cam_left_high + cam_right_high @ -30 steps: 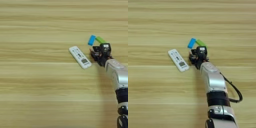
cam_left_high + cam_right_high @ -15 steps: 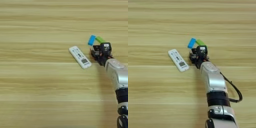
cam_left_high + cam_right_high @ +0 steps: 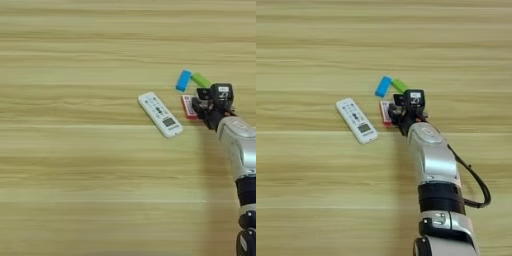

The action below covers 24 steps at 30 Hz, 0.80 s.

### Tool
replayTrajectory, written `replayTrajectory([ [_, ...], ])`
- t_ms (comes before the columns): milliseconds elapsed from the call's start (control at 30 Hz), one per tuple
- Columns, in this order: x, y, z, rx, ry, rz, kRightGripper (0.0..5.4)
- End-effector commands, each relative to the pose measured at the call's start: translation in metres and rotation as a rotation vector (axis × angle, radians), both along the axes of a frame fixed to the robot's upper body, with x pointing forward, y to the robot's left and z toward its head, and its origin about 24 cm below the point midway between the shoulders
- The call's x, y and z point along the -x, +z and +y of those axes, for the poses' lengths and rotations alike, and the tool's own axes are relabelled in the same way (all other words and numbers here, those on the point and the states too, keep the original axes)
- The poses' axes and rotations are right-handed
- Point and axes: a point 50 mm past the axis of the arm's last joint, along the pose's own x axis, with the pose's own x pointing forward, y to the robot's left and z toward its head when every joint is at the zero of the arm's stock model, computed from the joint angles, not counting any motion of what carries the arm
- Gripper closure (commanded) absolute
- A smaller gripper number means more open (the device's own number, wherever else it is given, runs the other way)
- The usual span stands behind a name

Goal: Move the objects on the table

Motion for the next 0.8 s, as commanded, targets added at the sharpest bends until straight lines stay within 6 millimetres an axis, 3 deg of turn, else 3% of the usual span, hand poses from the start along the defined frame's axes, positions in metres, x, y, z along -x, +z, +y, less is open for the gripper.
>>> replayTrajectory([
  [33,-0.016,0.045,-0.006,0.036,-0.007,-0.182,2.95],
  [800,-0.015,0.039,-0.036,0.050,-0.117,-0.112,2.95],
])
